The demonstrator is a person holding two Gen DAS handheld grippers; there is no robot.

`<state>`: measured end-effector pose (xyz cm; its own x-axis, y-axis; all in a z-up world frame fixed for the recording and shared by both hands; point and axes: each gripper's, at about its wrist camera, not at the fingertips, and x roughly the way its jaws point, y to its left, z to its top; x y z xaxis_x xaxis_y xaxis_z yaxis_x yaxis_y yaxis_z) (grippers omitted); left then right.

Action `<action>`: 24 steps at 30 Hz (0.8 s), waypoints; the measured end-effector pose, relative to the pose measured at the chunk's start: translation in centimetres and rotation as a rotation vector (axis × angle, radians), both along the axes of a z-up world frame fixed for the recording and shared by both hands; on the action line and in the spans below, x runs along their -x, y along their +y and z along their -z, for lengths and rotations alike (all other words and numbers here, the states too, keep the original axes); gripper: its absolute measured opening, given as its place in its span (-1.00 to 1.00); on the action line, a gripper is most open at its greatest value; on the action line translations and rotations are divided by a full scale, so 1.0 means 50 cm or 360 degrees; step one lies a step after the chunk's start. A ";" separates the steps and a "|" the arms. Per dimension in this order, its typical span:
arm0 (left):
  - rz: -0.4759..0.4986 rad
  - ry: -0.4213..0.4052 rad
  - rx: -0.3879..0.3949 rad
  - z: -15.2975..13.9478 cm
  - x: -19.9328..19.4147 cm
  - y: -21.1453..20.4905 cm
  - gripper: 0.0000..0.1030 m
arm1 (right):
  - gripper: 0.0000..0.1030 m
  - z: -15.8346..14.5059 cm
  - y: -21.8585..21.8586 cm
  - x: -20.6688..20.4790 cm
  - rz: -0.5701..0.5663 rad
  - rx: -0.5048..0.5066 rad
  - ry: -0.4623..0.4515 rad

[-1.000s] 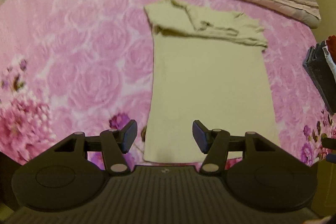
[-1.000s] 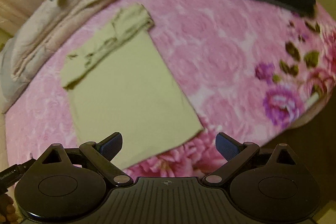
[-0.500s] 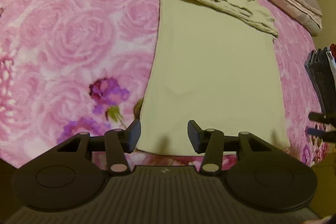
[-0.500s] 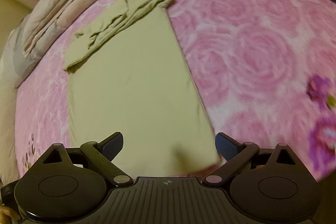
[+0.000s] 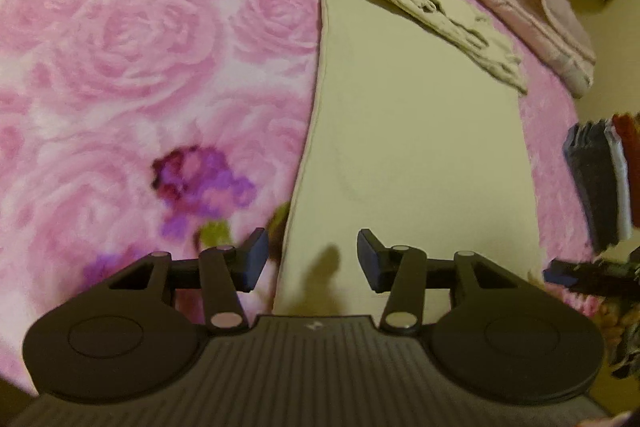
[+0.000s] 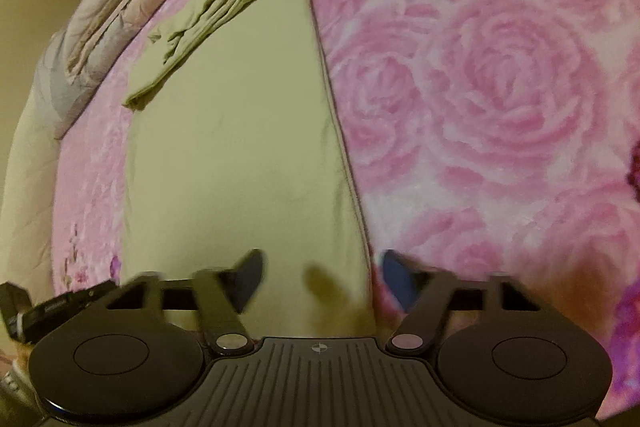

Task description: Fold clothes

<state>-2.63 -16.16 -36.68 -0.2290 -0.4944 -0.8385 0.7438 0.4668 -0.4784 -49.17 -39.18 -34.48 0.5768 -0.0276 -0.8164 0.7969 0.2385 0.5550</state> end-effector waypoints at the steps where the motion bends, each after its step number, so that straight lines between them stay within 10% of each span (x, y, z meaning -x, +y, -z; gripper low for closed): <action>1: -0.0024 0.0041 0.0017 0.007 -0.007 -0.001 -0.16 | 0.04 0.006 -0.004 0.000 0.0017 0.0015 -0.0011; 16: -0.0215 0.0646 0.0088 0.089 -0.046 0.068 -0.56 | 0.04 0.057 -0.006 0.051 0.0014 -0.0180 -0.0283; 22: -0.0147 0.0635 0.0063 0.097 -0.054 0.055 -0.92 | 0.03 0.073 -0.023 0.050 0.0044 -0.0283 -0.0386; 24: -0.0102 0.0585 0.0073 0.094 -0.054 0.057 -0.93 | -0.82 0.078 -0.031 0.033 -0.0027 -0.0285 -0.0332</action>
